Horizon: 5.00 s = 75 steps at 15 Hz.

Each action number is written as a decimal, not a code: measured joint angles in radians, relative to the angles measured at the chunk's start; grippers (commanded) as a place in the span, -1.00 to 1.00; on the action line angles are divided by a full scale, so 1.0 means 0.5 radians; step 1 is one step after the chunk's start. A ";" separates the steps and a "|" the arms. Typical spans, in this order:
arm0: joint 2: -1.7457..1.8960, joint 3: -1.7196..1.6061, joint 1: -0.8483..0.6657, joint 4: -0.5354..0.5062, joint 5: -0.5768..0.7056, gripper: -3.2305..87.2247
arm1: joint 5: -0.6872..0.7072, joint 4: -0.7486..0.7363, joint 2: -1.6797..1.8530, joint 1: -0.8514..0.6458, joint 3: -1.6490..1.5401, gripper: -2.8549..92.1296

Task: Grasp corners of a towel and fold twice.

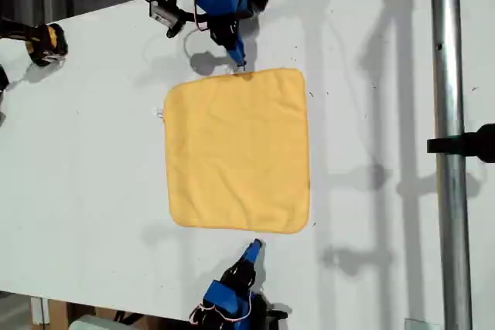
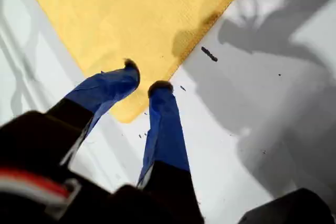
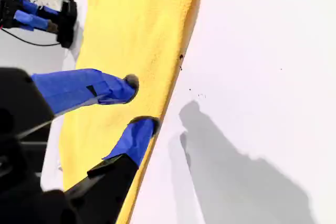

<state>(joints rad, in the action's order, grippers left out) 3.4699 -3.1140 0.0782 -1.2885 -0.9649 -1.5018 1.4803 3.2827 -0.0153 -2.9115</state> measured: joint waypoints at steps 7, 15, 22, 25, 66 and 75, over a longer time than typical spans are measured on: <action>0.000 0.000 0.000 0.000 0.000 -0.69 | 0.000 0.000 0.000 0.000 0.000 -0.73; 0.000 0.000 0.000 0.000 0.000 -0.69 | 0.000 0.000 0.000 0.000 0.000 -0.73; 0.000 0.000 -0.077 0.000 -0.433 -0.69 | 0.000 0.000 0.000 -0.110 0.000 -0.73; 0.000 0.000 -0.101 0.000 -0.881 -0.71 | 0.000 0.009 0.000 -0.218 0.006 -0.90; 0.000 0.000 -0.341 0.074 -0.568 -0.98 | 0.709 0.141 -2.875 0.834 2.209 -0.27; 0.000 0.000 -0.341 0.074 -0.568 -0.98 | 0.574 -0.607 -2.890 0.825 1.454 -0.28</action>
<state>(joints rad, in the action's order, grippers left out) 3.4699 -3.1140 -0.0920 -1.2517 -1.2487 -1.2149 1.1766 1.8377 0.3973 -2.1844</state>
